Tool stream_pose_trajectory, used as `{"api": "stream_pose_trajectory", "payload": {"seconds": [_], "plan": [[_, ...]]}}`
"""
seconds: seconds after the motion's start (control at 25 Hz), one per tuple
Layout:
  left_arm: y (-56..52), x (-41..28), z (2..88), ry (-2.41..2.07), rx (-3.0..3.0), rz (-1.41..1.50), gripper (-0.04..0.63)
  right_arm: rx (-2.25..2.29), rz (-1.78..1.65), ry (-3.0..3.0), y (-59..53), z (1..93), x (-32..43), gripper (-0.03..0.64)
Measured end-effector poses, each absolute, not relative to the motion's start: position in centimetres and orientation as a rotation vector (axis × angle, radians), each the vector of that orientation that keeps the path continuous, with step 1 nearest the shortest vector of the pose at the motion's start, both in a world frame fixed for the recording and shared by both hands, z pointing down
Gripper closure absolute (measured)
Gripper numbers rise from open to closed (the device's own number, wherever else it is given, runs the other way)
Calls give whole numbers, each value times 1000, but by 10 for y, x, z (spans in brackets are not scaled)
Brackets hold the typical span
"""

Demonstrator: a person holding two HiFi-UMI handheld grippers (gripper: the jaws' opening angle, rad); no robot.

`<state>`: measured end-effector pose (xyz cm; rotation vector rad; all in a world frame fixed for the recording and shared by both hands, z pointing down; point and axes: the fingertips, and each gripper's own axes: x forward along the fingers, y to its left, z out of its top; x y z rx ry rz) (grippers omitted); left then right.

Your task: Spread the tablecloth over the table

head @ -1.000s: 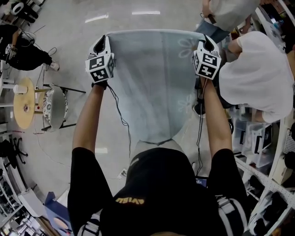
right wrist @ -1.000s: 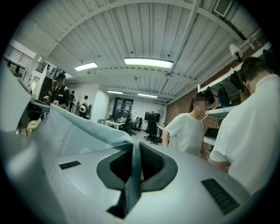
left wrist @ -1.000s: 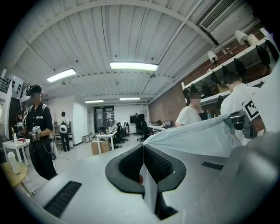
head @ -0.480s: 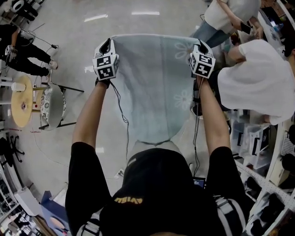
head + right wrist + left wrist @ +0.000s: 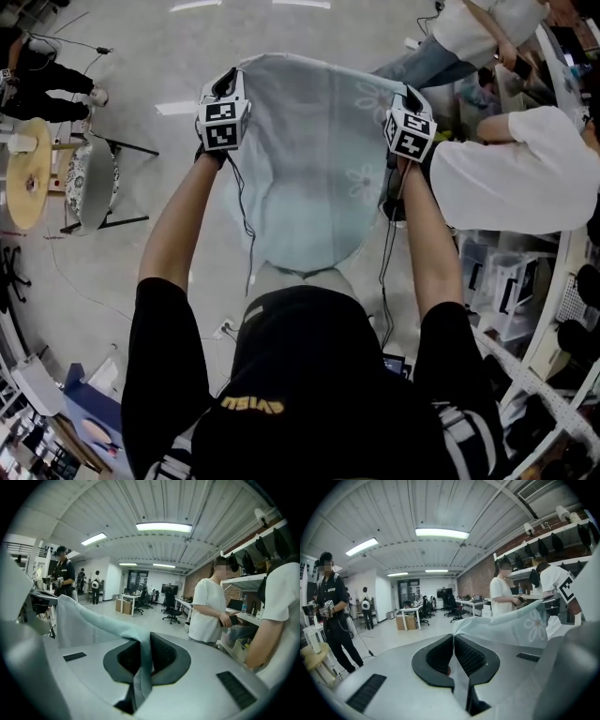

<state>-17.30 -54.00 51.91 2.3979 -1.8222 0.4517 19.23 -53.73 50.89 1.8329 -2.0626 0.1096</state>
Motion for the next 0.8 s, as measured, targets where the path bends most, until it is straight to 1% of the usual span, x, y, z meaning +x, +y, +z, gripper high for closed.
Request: {"api": "stream_pose_trajectory", "payload": {"seconds": [0.32, 0.56, 0.72, 0.8], "plan": [[-509, -171, 554, -1772, 2353, 461, 574, 1807, 165, -2044, -511, 539, 177, 603], [-481, -161, 587, -1709, 2335, 559, 572, 1766, 230, -2029, -490, 565, 169, 595], [-466, -155, 606, -1673, 2318, 561, 566, 1711, 279, -2025, -479, 586, 159, 540], [-459, -151, 613, -1655, 2307, 548, 527, 1685, 304, -2030, -472, 596, 152, 517]]}}
